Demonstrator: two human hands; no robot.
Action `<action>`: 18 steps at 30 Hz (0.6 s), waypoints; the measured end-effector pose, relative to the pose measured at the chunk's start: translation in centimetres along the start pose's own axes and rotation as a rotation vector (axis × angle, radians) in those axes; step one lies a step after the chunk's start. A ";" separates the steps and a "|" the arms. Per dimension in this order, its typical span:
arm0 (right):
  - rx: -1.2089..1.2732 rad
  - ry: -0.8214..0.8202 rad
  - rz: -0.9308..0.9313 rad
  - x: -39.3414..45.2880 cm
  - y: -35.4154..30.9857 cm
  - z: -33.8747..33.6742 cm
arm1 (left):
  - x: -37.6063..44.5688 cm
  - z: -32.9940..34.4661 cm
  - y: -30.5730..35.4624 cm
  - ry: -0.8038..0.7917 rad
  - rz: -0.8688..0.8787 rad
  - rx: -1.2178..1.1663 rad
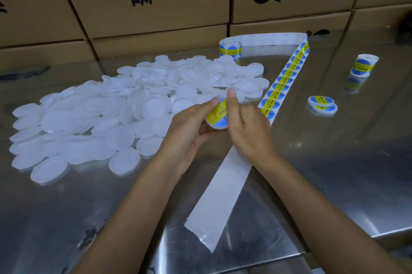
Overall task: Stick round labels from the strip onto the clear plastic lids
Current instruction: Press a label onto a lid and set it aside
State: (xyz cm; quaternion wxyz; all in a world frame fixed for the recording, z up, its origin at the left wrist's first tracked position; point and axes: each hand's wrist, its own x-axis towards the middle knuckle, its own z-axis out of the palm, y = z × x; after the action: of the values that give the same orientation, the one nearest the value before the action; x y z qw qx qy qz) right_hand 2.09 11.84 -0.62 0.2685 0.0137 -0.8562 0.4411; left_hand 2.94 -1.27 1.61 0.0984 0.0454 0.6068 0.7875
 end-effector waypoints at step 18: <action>0.312 -0.305 0.041 -0.1 -0.5 0.1 | 1.1 0.3 -1.5 0.338 0.309 0.423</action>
State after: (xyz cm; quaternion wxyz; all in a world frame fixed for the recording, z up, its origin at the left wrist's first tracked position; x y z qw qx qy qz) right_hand 2.27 11.43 -0.33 0.1217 0.1044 -0.8084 0.5664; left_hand 2.05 -0.42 0.21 -0.1363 0.0250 0.7507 0.6459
